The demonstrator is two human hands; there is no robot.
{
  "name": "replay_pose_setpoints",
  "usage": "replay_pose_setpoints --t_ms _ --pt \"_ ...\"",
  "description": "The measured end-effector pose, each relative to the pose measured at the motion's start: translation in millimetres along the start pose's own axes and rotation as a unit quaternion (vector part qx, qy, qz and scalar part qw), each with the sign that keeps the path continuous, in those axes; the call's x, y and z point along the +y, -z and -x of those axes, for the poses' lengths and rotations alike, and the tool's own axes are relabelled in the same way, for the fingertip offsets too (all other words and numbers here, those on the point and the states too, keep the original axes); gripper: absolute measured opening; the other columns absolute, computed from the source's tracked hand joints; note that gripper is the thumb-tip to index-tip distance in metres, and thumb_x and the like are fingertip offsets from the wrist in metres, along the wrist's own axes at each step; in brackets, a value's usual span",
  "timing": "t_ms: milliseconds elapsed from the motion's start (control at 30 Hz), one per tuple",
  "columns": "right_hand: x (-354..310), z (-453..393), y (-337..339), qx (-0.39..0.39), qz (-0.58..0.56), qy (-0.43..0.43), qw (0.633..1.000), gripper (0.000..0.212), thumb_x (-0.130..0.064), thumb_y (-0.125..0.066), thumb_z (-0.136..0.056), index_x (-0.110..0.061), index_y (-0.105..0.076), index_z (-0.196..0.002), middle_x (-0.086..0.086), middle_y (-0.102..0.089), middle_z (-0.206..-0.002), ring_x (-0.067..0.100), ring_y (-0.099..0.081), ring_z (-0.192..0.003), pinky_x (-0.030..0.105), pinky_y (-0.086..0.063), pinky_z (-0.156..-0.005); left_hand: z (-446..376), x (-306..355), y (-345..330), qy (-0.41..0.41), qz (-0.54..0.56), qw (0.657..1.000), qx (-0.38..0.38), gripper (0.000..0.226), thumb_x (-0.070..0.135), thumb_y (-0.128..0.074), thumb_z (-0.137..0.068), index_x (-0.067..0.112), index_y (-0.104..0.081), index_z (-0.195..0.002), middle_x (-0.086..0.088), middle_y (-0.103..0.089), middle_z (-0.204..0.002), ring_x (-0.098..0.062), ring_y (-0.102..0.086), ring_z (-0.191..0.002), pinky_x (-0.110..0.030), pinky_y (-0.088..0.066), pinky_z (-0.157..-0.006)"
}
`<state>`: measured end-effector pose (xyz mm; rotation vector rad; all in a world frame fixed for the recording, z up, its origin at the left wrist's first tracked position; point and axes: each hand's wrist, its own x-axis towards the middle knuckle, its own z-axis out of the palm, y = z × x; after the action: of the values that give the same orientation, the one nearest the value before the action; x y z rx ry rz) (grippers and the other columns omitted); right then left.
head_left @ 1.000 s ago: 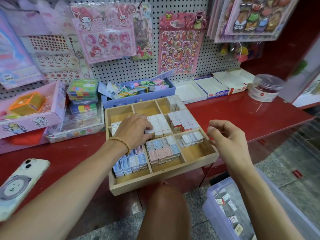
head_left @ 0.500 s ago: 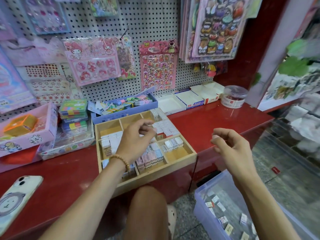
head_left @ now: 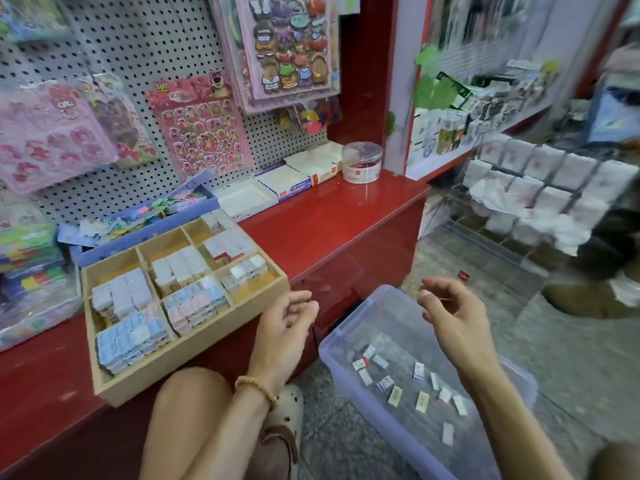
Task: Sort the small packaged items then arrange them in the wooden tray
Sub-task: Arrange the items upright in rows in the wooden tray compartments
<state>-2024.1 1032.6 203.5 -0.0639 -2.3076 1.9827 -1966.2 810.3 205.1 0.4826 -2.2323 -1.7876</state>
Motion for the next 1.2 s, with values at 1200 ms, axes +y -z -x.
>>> replay_pose_setpoints --t_ms 1200 --pt "447 -55 -10 0.112 0.389 -0.282 0.87 0.057 -0.047 -0.052 -0.077 -0.007 -0.068 -0.114 0.025 -0.059 -0.123 0.046 -0.051 -0.114 0.04 -0.03 -0.098 -98 -257 -156 -0.093 -0.493 0.843 -0.196 0.041 0.048 -0.041 -0.089 0.018 -0.064 -0.105 0.001 -0.067 -0.091 -0.026 -0.065 -0.084 -0.04 -0.052 -0.065"
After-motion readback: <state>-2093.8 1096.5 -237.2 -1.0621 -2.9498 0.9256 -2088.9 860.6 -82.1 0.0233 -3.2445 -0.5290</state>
